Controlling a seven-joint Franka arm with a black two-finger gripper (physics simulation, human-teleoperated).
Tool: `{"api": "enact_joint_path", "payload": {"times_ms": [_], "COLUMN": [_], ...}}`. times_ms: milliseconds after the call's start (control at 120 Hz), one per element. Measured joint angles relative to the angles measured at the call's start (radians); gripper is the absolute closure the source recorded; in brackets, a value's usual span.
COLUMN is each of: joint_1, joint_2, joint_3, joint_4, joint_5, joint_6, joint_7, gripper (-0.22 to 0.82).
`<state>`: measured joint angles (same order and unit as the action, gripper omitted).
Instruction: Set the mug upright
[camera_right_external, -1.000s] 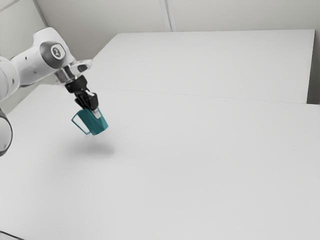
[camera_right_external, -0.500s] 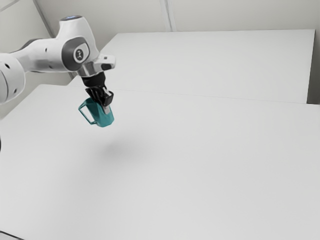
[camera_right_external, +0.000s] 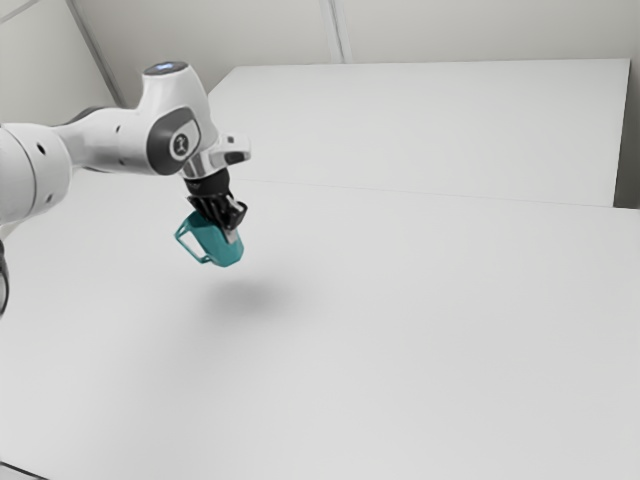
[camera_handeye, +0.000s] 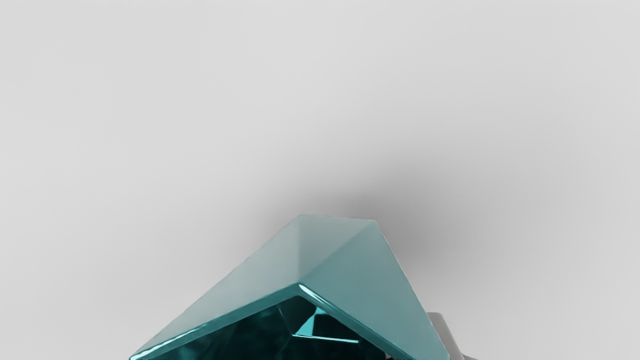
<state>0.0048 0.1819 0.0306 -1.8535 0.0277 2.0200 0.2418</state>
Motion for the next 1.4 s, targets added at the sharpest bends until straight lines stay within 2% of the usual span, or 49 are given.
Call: {"api": "enact_joint_path", "payload": {"times_ms": [392, 1083, 1267, 1400], "joint_1": [-0.017, -0.024, -0.023, -0.023], "joint_2": [0.067, 0.137, 0.139, 0.139], "joint_3": [0.000, 0.000, 0.000, 0.000], "joint_4": [-0.005, -0.003, -0.003, -0.002], "joint_5": [0.003, 0.017, 0.011, 0.010], "joint_6": [0.071, 0.127, 0.130, 0.131], "joint_7": [-0.052, -0.107, -0.107, -0.107], "gripper": [0.78, 0.78, 0.39, 0.21]}}
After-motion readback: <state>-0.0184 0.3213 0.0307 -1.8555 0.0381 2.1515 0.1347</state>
